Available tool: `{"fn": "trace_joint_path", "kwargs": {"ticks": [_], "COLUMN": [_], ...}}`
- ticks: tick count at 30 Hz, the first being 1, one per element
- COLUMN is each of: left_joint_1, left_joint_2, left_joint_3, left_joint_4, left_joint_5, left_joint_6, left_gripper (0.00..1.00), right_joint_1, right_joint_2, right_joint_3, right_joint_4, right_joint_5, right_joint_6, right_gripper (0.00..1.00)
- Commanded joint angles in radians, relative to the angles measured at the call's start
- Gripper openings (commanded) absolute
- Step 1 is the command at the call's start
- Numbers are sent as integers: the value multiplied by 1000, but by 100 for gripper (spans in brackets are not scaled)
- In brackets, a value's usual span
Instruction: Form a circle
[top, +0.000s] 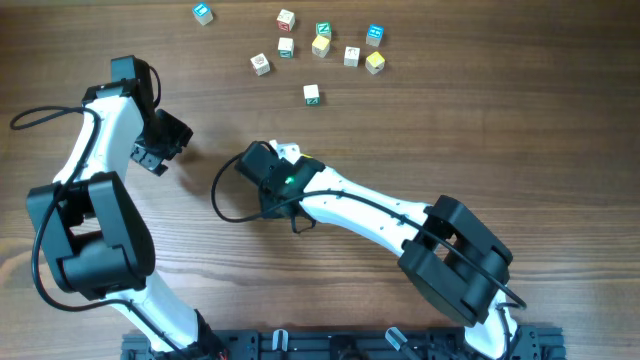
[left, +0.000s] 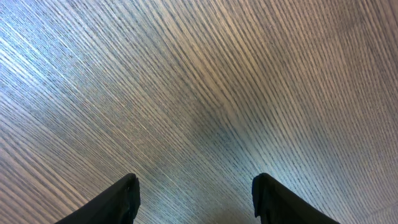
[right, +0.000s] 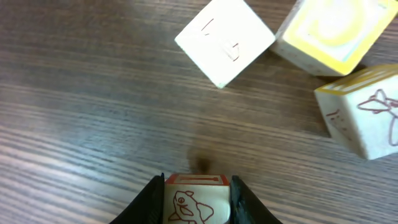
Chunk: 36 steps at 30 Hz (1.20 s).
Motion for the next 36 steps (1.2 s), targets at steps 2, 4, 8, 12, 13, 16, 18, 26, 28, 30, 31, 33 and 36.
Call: {"fn": "trace_joint_path", "kwargs": {"ticks": [2, 4, 8, 12, 13, 16, 18, 26, 28, 30, 31, 33, 36], "left_joint_1": [-1, -1, -1, -1, -1, -1, -1, -1, -1, -1, -1, -1, -1], "left_joint_2": [-21, -21, -21, -21, -21, -21, -21, -21, -21, -21, -21, -21, -21], "left_joint_3": [14, 14, 14, 14, 14, 14, 14, 14, 14, 14, 14, 14, 14], "left_joint_4": [-1, -1, -1, -1, -2, -2, -1, -1, -1, -1, -1, -1, -1], "left_joint_5": [5, 5, 5, 5, 5, 5, 5, 5, 5, 5, 5, 5, 5], "left_joint_6": [5, 5, 5, 5, 5, 5, 5, 5, 5, 5, 5, 5, 5], "left_gripper": [61, 61, 61, 61, 61, 61, 61, 61, 61, 61, 61, 61, 61], "right_joint_1": [0, 0, -1, -1, -1, -1, 0, -3, -3, -2, 0, 8, 10], "right_joint_2": [28, 29, 32, 61, 65, 71, 71, 47, 19, 6, 6, 8, 8], "right_joint_3": [-6, -6, -6, -7, -7, -6, -6, 34, 47, 47, 46, 31, 21], "right_joint_4": [9, 8, 20, 36, 37, 37, 36, 16, 3, -32, -46, -72, -71], "right_joint_5": [51, 73, 92, 100, 100, 95, 68, 80, 72, 23, -11, -85, -165], "right_joint_6": [42, 73, 92, 117, 118, 117, 114, 35, 17, 14, 21, 79, 136], "right_gripper": [29, 30, 36, 37, 37, 46, 47, 64, 65, 67, 69, 74, 92]}}
